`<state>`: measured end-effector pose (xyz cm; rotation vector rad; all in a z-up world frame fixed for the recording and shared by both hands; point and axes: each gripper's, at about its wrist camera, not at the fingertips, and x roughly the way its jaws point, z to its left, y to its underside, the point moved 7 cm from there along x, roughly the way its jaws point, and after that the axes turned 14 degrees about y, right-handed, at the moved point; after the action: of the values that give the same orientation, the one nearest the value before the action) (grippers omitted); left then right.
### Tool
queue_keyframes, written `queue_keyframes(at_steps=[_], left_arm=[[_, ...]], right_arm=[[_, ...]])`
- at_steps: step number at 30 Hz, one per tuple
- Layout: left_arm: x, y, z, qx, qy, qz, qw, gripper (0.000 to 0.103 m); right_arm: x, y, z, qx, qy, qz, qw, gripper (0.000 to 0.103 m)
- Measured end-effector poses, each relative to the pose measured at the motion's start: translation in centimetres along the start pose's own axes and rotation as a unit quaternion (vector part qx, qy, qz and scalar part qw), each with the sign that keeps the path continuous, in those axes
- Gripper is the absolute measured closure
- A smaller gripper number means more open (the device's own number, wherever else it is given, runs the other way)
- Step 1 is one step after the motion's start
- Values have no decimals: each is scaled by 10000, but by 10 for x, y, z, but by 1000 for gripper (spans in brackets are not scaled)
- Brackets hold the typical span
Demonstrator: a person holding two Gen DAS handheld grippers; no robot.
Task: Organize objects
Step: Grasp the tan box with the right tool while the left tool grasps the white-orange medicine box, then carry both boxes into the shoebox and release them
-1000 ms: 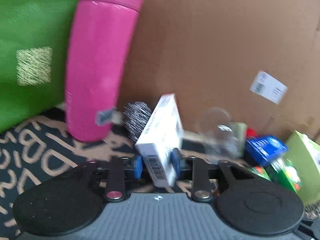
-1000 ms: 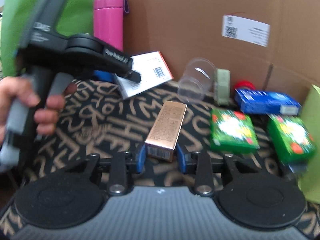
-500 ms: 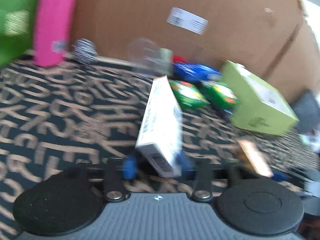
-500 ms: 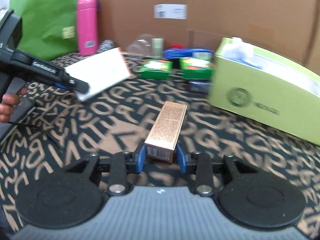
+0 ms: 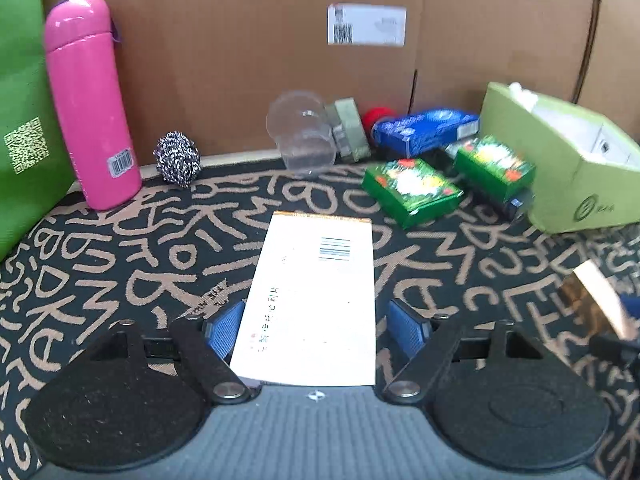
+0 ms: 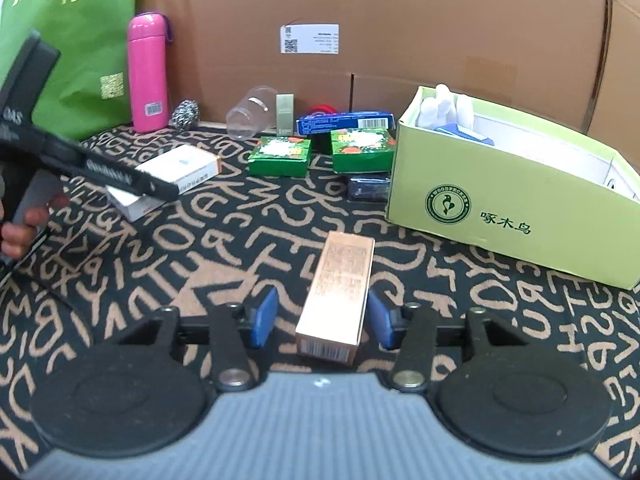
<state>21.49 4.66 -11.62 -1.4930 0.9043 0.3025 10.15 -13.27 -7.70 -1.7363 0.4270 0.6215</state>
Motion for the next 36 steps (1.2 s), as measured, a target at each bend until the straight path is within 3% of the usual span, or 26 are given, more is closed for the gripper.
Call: queue_keyframes(at_steps=[5,7,8,9,17,28,36], left_arm=[[3,-3,0,-3,-95,-10,10000,22],[4,-3,-1,-4,-122,-18,9999,26],[3,-3,-4,27,-69,-25,10000,34],[2,-3,-8,96,-1,-5,10000,34],[-12,-2,-56,359,521,50,9980,34],[-49,-75,-160,935,1354,-986,9814,34],[-25,-125,-217,1024,1549,-1328,9736,34]], right_arm=[[16,-5,3,98,41,74,9999,55],[22,-4,4,166,49,74,9998,63],[22,-3,4,176,36,49,9998,66],[21,-3,4,175,27,41,9998,73],[5,3,-8,340,-98,-9,9994,73],[-22,-32,-65,674,359,-688,9947,73],[-34,-68,-149,1265,1158,-1301,9766,73]])
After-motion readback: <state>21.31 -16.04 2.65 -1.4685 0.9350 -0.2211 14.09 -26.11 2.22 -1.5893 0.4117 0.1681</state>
